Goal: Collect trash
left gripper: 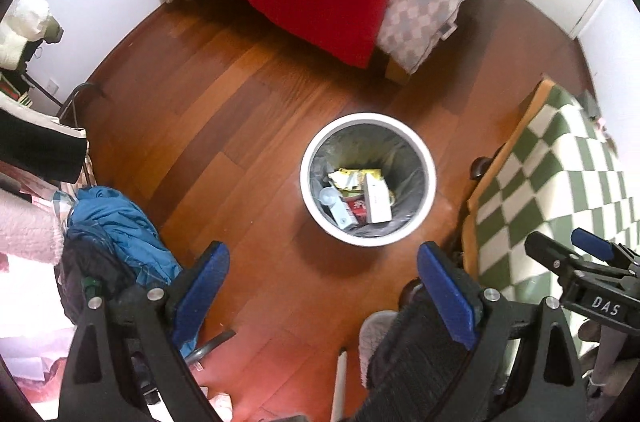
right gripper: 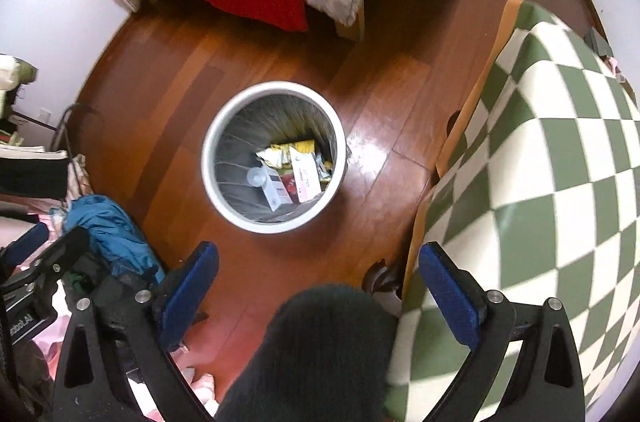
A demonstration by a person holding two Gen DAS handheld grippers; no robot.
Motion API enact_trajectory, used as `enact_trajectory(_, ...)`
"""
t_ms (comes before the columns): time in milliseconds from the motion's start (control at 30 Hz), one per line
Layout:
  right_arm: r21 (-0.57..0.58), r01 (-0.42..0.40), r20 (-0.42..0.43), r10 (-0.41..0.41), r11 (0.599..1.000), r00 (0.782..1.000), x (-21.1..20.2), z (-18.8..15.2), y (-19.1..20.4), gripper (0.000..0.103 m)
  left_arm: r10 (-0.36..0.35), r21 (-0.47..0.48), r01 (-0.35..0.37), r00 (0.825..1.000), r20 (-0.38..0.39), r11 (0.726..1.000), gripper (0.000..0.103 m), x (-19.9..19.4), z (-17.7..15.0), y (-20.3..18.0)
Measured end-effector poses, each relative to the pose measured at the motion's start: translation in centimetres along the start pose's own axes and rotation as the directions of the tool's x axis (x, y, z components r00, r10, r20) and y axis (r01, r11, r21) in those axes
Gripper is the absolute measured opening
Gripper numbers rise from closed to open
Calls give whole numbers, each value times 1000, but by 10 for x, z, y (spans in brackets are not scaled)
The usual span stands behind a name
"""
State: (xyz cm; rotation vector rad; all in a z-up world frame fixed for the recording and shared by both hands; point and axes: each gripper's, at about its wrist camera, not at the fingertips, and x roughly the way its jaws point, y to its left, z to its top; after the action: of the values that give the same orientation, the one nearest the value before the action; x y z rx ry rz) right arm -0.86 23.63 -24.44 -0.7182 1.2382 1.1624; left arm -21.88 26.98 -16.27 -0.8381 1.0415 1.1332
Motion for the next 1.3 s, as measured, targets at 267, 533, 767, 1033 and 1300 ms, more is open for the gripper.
enact_trajectory(267, -52, -69, 134, 75, 996, 988, -111, -37, -2, 101, -83, 14, 82, 989, 124, 997, 96, -89, -18, 3)
enact_trajectory(533, -111, -164, 239, 187, 980, 953, -208, -69, 3, 101, -186, 31, 184, 956, 227, 982, 96, -162, -33, 6)
enact_trajectory(767, -159, -235, 269, 272, 959, 924, -264, -86, 12, 103, -258, 46, 255, 926, 275, 966, 96, -200, -45, 10)
enact_trajectory(1033, -202, -300, 241, 344, 932, 908, -288, -97, 27, 103, -312, 56, 309, 904, 294, 949, 96, -217, -55, 17)
enact_trajectory(1300, -215, -309, 225, 355, 927, 908, -284, -94, 39, 103, -327, 62, 324, 896, 301, 944, 96, -223, -59, 22)
